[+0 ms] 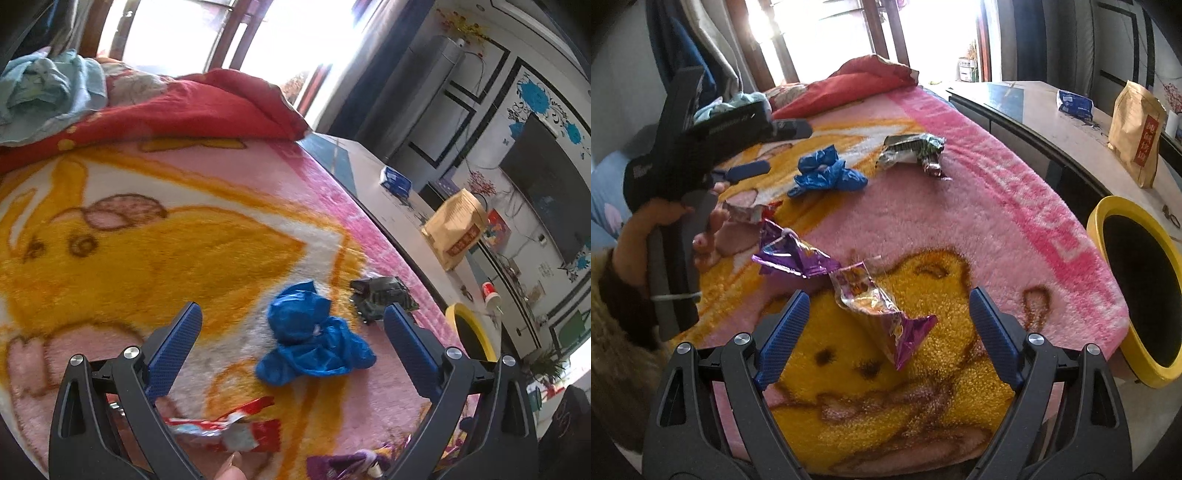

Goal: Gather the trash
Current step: 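Grasp the blue plastic bag with the left gripper while the right gripper grasps the purple wrapper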

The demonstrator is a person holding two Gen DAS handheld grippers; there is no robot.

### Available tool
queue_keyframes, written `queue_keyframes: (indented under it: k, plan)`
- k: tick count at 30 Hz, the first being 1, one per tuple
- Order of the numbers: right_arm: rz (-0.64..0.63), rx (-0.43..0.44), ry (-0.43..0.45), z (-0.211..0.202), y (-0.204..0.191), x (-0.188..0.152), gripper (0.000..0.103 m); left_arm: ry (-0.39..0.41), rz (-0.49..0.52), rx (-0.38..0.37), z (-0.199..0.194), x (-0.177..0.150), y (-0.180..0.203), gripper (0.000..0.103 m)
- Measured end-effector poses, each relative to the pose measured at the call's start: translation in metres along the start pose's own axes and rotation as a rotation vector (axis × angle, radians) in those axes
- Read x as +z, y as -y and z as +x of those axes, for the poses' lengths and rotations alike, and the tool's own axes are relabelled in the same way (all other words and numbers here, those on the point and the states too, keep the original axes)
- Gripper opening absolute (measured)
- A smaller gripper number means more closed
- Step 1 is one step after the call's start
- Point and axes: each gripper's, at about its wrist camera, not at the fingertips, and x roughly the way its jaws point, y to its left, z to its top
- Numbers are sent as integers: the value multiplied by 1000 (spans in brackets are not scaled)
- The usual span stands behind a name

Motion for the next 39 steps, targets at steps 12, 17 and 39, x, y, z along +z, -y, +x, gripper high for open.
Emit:
queue_keyframes:
  k: [12,17,39]
  plan:
    - [-14,0,-38,13,0,-7,73,-109,-18,-15,39,-5,8,77]
    - [7,2,-33,14,4,-7,65,-115,-14,-10,43,-5,12,64]
    - [43,-6,-22,9,22,-2,20,-74,52,-76,21,-11,38,17]
